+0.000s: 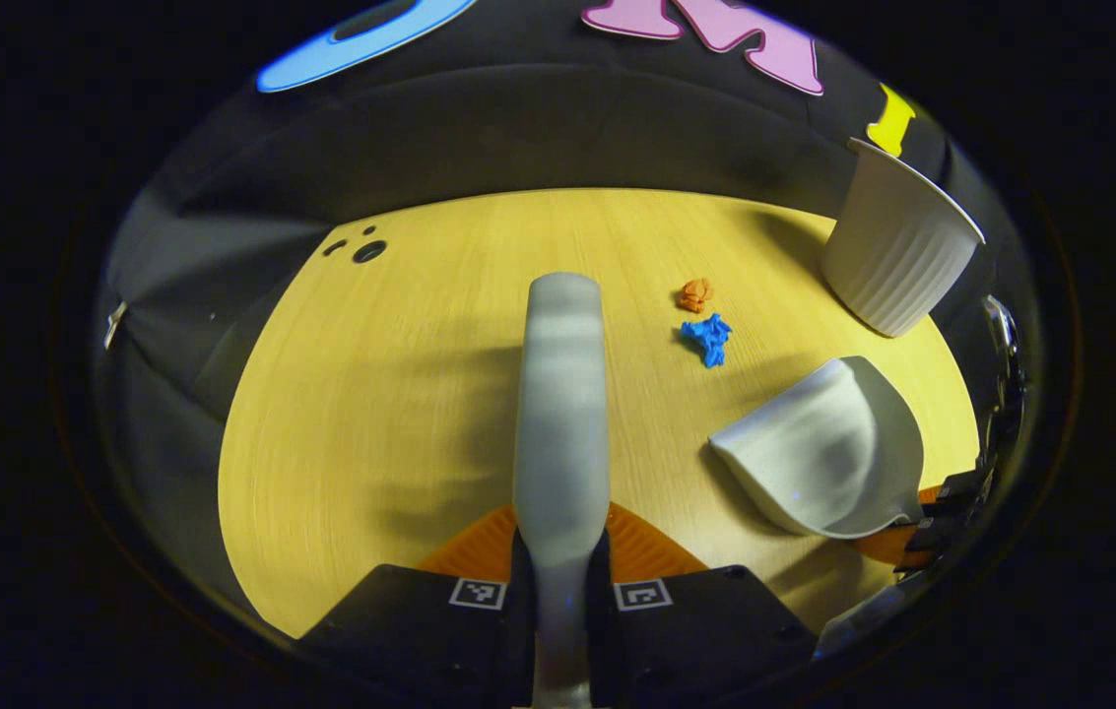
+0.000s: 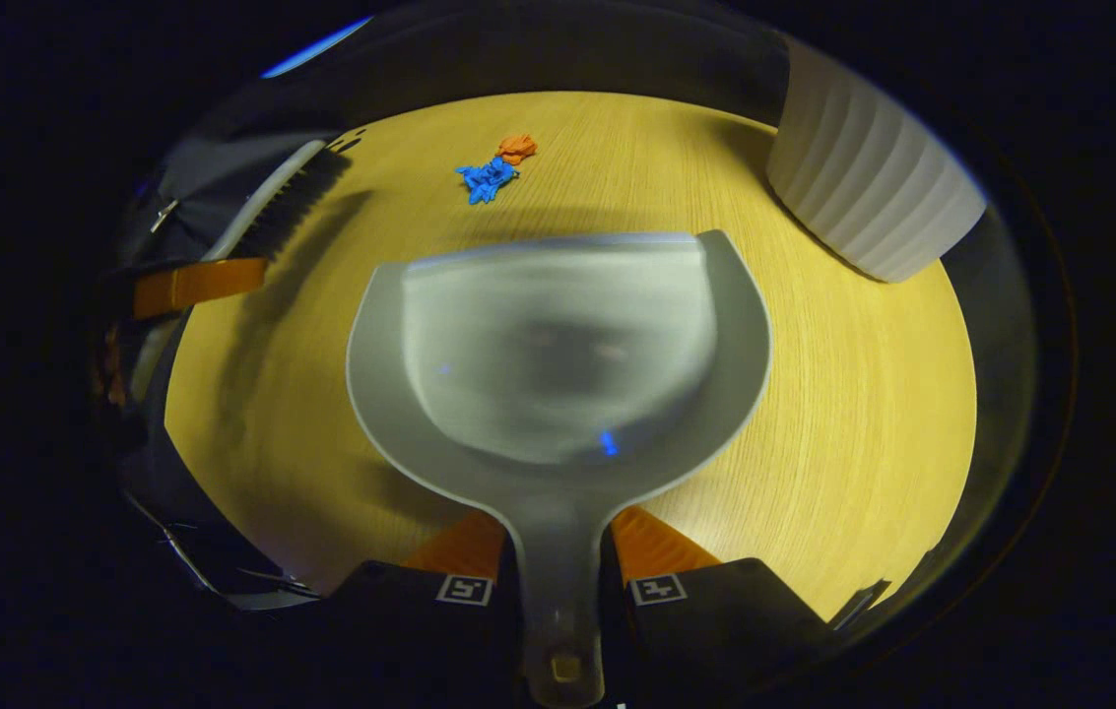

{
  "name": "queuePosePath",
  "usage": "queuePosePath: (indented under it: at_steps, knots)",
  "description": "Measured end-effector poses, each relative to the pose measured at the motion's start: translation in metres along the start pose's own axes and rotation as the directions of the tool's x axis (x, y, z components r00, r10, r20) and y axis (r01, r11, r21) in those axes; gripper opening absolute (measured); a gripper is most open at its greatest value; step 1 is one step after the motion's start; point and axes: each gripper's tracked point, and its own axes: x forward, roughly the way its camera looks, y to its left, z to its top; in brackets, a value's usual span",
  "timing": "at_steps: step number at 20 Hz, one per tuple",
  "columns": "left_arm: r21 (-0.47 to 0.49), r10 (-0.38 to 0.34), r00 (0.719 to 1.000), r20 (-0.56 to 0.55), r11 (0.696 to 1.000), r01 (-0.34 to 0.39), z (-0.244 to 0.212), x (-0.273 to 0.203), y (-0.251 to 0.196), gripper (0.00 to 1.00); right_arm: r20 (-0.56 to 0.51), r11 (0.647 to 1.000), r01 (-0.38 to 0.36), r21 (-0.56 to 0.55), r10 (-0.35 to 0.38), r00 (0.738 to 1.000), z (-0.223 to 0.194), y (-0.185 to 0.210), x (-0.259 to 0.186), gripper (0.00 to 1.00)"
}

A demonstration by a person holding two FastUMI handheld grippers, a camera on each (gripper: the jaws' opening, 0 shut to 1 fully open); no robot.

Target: Pick up the small broom and dustpan from the desktop, sweep the trash into the dustpan with the broom, and then empty the trash into the garbage bin.

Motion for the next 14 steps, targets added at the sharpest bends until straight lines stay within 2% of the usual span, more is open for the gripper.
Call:
queuePosePath:
  at_steps: [2,5,6,8,10,12,13,14]
  knots:
    - [0.045,-0.013,1.0,-0.013,0.999,0.013,0.019,0.018,-0.004,0.26,0.001,0.999,-0.007,-0.043,0.007,1.0,-0.001,-0.006,-0.001,0.36]
    - [0.181,-0.01,0.999,-0.034,0.983,0.016,0.046,0.046,-0.008,0.25,-0.001,0.996,-0.024,-0.083,0.024,1.0,-0.005,-0.016,-0.006,0.36]
    - [0.222,-0.004,0.999,-0.047,0.975,0.014,0.054,0.055,-0.01,0.25,0.003,0.995,-0.025,-0.095,0.025,1.0,-0.005,-0.019,-0.006,0.33]
    - [0.31,-0.003,0.998,-0.06,0.95,0.021,0.066,0.072,-0.02,0.25,0.002,0.994,-0.026,-0.102,0.026,1.0,-0.006,-0.024,-0.005,0.39]
    - [0.394,-0.003,0.998,-0.059,0.919,0.026,0.08,0.088,-0.03,0.25,0.003,0.994,-0.028,-0.108,0.028,1.0,-0.006,-0.028,-0.008,0.36]
    - [0.45,-0.033,0.998,-0.063,0.891,0.057,0.087,0.099,-0.044,0.26,0.007,0.992,-0.029,-0.125,0.03,1.0,-0.005,-0.031,-0.012,0.39]
    - [0.475,-0.049,0.996,-0.071,0.876,0.077,0.087,0.103,-0.05,0.25,0.009,0.991,-0.028,-0.131,0.03,1.0,-0.004,-0.032,-0.012,0.35]
    - [0.497,-0.06,0.995,-0.08,0.863,0.092,0.088,0.103,-0.055,0.26,0.013,0.99,-0.027,-0.14,0.029,0.999,-0.002,-0.033,-0.013,0.39]
